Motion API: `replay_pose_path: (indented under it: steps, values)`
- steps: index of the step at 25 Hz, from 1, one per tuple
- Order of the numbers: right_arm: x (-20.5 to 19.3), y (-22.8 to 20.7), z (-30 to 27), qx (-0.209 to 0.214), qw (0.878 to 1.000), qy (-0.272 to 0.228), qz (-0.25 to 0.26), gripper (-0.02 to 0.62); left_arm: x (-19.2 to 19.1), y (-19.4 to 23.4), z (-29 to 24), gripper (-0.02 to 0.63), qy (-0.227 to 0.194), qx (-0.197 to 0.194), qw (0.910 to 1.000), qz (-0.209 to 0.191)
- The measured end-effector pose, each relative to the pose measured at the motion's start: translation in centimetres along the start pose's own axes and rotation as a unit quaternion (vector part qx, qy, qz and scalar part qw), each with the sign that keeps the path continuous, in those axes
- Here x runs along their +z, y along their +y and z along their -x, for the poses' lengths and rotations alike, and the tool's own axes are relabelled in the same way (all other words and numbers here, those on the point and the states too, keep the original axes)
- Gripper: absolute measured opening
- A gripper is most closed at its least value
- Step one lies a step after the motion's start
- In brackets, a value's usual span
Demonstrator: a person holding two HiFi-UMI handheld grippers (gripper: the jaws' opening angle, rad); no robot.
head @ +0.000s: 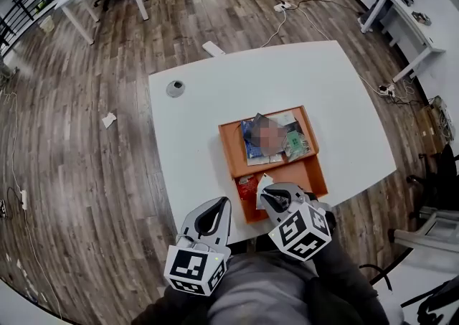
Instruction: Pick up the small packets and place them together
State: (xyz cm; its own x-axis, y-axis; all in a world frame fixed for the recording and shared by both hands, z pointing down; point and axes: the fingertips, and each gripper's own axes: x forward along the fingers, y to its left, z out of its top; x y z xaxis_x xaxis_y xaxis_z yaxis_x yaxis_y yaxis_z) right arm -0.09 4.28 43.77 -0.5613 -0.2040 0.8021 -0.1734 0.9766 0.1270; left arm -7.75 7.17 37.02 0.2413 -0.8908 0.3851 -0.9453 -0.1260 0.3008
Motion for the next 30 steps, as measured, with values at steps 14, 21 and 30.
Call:
replay_pose_path:
  steps: [14, 21, 30]
  values:
    - [7.7, -6.3, 2.4, -0.018, 0.995, -0.090, 0.033, 0.032, 3.3, 2.1, -1.4, 0.000, -0.031, 0.049, 0.9982, 0.017]
    - [9.5, -10.8, 1.7, -0.046, 0.993, -0.105, 0.039, 0.032, 2.9, 3.7, -3.4, 0.000, -0.021, 0.067, 0.9967, 0.040]
    - [6.9, -11.9, -3.0, 0.001, 0.997, -0.073, 0.021, 0.107, 1.9, 5.1, -5.7, 0.000, 0.005, 0.087, 0.9942, 0.063]
